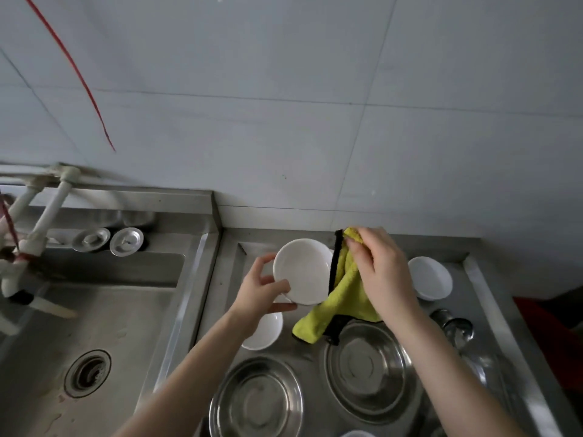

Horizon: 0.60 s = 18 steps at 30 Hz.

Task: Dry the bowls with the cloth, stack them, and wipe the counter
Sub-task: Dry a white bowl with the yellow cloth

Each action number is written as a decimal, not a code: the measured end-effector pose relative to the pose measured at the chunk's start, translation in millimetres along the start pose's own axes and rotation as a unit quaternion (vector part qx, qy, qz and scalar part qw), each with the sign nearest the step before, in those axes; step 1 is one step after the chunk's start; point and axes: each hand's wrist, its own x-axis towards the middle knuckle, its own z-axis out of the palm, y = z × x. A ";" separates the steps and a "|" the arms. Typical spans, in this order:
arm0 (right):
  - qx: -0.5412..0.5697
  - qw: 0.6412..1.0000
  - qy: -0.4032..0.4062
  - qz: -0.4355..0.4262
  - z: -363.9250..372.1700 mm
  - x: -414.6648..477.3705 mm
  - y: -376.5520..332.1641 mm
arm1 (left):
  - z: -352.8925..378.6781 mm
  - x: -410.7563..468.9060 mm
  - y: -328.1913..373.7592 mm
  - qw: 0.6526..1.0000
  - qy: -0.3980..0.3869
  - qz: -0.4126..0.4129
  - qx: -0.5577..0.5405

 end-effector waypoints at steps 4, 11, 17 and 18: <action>-0.051 0.999 0.001 -0.015 -4.2 -3.5 -29.5 | 23.3 -43.8 2.7 0.998 -0.053 0.022 -0.016; -0.049 0.982 -0.178 -0.034 -21.3 -49.8 -38.1 | 30.1 -85.0 9.0 0.994 -0.085 0.061 -0.019; -0.086 0.950 -0.238 -0.184 -35.1 -76.6 -31.4 | 27.4 -99.9 17.9 0.994 -0.073 0.074 -0.018; -0.068 0.950 -0.245 -0.181 -36.1 -78.5 -32.1 | 28.8 -101.2 18.2 0.994 -0.076 0.075 -0.009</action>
